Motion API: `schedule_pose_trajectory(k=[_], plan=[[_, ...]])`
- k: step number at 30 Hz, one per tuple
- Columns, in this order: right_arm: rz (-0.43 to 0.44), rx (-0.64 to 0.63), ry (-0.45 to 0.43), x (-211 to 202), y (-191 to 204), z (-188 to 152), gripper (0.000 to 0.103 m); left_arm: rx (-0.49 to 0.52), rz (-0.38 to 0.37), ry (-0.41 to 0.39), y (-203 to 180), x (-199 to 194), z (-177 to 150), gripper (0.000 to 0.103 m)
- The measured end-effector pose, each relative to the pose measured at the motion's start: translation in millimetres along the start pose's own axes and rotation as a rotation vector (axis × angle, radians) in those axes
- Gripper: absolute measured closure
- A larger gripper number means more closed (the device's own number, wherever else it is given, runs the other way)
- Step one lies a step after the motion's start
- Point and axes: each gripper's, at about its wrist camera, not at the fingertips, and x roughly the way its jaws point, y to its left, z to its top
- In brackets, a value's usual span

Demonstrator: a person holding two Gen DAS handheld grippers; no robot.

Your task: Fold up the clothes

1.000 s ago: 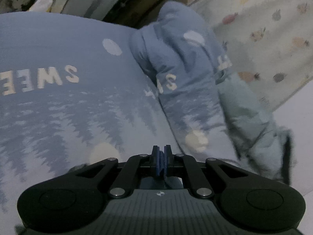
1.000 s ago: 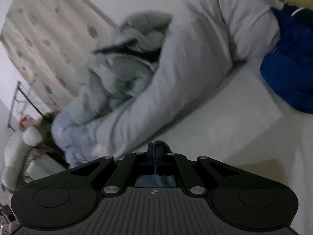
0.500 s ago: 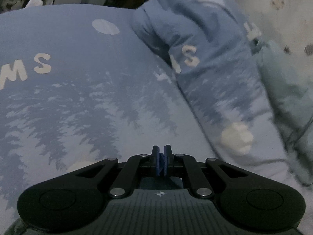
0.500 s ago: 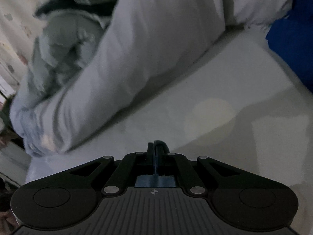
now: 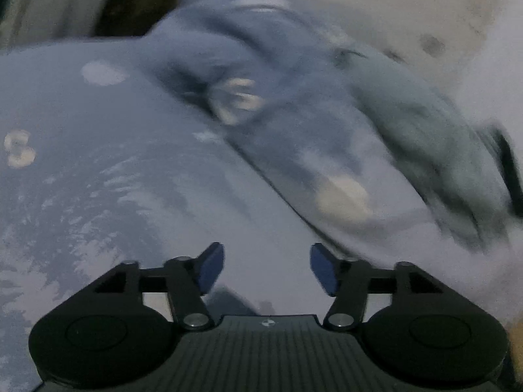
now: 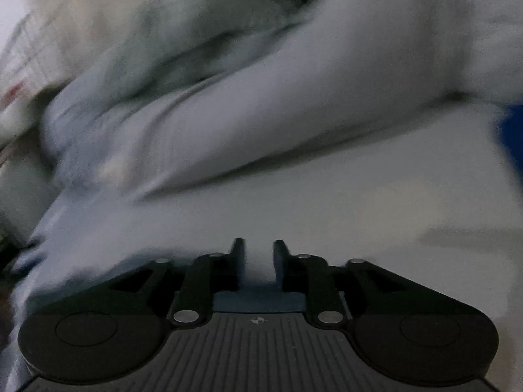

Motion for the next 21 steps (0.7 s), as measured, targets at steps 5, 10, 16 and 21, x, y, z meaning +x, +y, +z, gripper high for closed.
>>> schedule_pose_trajectory(k=[5,10,16,21], plan=[[0.031,-0.176,0.055,10.0,99.7,1.0,0.079,0.409,-0.042,-0.029,-45.9,-53.6,-77.6,0.011],[-0.059,-0.217,0.072,51.2,139.8,-10.4,0.079,0.607,-0.04,-0.048,-66.1,-96.1,-139.4,0.0],[-0.149,-0.241,0.055,92.3,143.7,-1.4,0.079,0.653,-0.035,-0.028,-54.3,-98.5,-159.5,0.0],[-0.22,-0.231,0.037,134.6,139.3,34.7,0.08,0.653,0.017,-0.038,-45.3,-89.6,-165.2,0.0]])
